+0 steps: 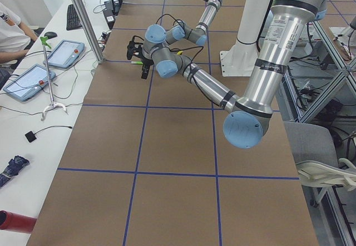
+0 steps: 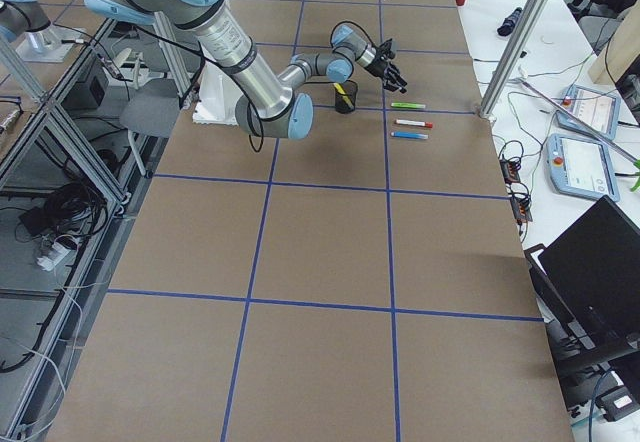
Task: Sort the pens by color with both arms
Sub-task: 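Lay the green highlighter beside the red-capped marker and withdraw the right gripper, then lower the left gripper into the cup and grasp the yellow highlighter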
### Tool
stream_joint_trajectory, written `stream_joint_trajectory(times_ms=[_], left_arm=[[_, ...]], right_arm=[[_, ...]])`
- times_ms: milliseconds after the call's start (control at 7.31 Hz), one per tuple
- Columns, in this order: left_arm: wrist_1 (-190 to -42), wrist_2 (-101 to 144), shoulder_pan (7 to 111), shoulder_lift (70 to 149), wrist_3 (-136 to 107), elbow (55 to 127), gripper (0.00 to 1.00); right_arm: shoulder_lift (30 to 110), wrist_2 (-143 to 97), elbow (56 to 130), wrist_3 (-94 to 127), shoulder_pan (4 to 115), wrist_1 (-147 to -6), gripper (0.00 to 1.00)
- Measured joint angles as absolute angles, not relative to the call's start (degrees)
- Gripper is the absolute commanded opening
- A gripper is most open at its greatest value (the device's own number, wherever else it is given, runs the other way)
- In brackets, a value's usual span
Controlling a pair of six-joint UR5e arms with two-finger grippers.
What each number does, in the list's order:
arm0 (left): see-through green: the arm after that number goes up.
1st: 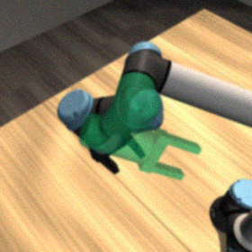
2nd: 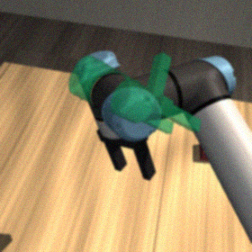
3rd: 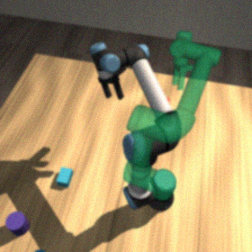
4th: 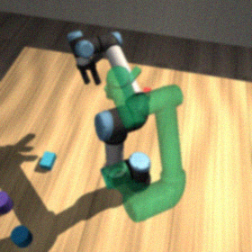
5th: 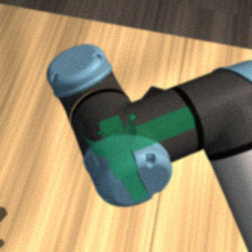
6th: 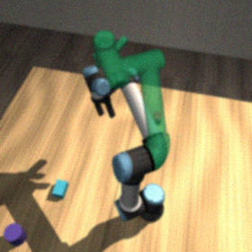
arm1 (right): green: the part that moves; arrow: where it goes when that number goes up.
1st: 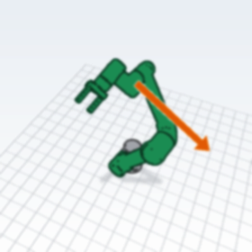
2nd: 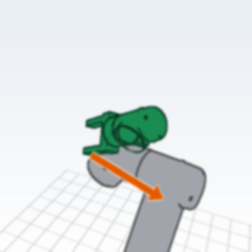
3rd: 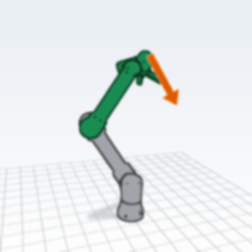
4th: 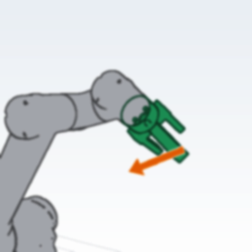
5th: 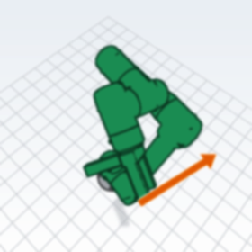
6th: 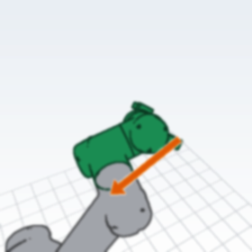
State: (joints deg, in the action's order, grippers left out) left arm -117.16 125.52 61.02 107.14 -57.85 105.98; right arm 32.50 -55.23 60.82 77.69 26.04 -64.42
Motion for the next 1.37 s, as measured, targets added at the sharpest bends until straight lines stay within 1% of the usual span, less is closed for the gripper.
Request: stream_joint_trajectory(times_ms=[137, 273, 410, 684, 820, 957, 1094, 1230, 1367], left_arm=[[-117.1, 125.5, 60.9, 107.1, -58.2, 105.9, 1.0], [-117.1, 125.4, 60.8, 107.4, -59.7, 105.9, 1.0], [-117.1, 125.2, 60.6, 108.0, -62.5, 105.9, 1.0], [-114.8, 122.0, 57.4, 109.2, -67.9, 108.2, 1.0], [-109.3, 117.1, 53.1, 110.3, -69.8, 111.5, 1.0], [-101.2, 111.3, 47.7, 113.1, -72.1, 114.9, 1.0], [-93.2, 104.7, 41.4, 117.3, -75.2, 116.9, 1.0], [-87.3, 98.4, 35.0, 121.2, -78.2, 117.5, 1.0], [-83.3, 93.6, 29.8, 124.1, -80.2, 117.6, 0.99]], right_arm=[[32.5, -56.1, 61.6, 77.2, 26.1, -64.4, 1.0], [32.9, -57.9, 64.0, 75.8, 26.5, -64.4, 1.0], [34.7, -61.3, 68.9, 73.4, 27.5, -64.6, 1.0], [43.6, -73.3, 83.5, 70.3, 32.8, -66.0, 1.0], [49.1, -81.0, 92.0, 68.5, 37.0, -68.8, 1.0], [54.2, -88.5, 99.0, 66.3, 41.6, -71.5, 1.0], [59.2, -96.1, 103.8, 64.0, 46.7, -73.1, 1.0], [64.2, -103.5, 106.7, 60.2, 52.0, -73.5, 1.0], [68.7, -109.3, 108.1, 55.0, 56.6, -73.5, 1.0]])
